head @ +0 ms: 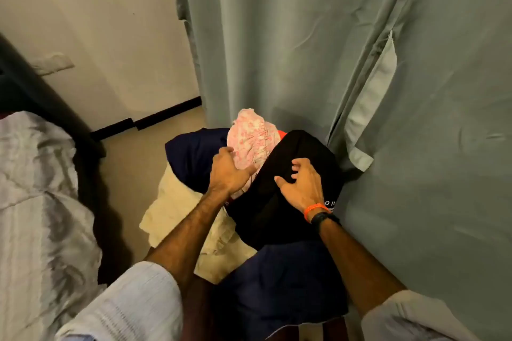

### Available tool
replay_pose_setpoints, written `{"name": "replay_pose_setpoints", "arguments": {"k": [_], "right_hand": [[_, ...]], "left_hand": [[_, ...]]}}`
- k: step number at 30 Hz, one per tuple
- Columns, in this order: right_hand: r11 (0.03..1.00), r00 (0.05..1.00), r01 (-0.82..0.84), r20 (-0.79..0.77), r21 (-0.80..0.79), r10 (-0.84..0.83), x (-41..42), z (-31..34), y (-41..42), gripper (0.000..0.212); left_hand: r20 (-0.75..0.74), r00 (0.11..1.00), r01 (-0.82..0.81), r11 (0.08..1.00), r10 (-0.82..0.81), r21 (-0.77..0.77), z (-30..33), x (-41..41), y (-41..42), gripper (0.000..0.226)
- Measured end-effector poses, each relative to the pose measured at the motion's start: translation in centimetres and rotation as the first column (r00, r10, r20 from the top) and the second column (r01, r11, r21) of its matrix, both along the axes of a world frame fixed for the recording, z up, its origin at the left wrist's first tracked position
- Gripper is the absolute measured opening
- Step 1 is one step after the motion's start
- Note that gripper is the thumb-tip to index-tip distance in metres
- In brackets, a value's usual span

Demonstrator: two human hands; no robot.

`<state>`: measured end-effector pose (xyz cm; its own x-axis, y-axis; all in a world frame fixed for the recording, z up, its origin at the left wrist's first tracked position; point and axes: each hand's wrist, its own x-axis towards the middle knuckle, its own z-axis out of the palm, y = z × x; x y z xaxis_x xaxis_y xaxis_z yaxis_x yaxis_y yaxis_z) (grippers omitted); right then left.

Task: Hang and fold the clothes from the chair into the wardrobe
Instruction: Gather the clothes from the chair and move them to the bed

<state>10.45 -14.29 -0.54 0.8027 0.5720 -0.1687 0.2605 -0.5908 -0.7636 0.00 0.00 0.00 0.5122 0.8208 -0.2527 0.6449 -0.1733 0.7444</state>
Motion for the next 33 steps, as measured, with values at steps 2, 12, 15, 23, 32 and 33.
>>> {"name": "replay_pose_setpoints", "arguments": {"k": [2,12,15,23,32,33], "right_hand": [[0.999,0.998,0.047,0.036,-0.019,-0.047,0.6,-0.6,1.0,0.062],[0.95,0.942,0.304,0.173,-0.069,-0.288,0.9,-1.7,4.4,0.092],[0.913,0.918,0.388,0.137,-0.121,-0.372,1.0,-1.7,5.1,0.11],[0.879,0.884,0.467,0.023,-0.094,-0.467,1.7,-1.1,5.8,0.083],[0.845,0.841,0.529,-0.183,0.081,-0.509,2.6,-0.6,3.9,0.041],[0.839,0.838,0.535,-0.191,0.104,-0.511,2.5,-0.6,3.9,0.04]], "left_hand": [[0.029,0.997,-0.074,0.994,0.072,0.085,-0.1,2.0,0.6,0.09],[0.04,0.999,0.019,0.997,-0.017,-0.071,2.0,3.8,3.4,0.013],[0.191,0.98,-0.003,0.974,0.047,-0.227,4.1,1.6,3.5,0.014],[0.423,0.69,-0.106,0.66,0.588,-0.744,3.2,-4.2,6.0,0.033],[-0.045,0.922,-0.388,0.918,0.385,-0.087,-0.5,-3.0,8.0,0.092],[-0.04,0.908,-0.418,0.904,0.416,-0.086,0.1,-2.2,7.5,0.1]]}}
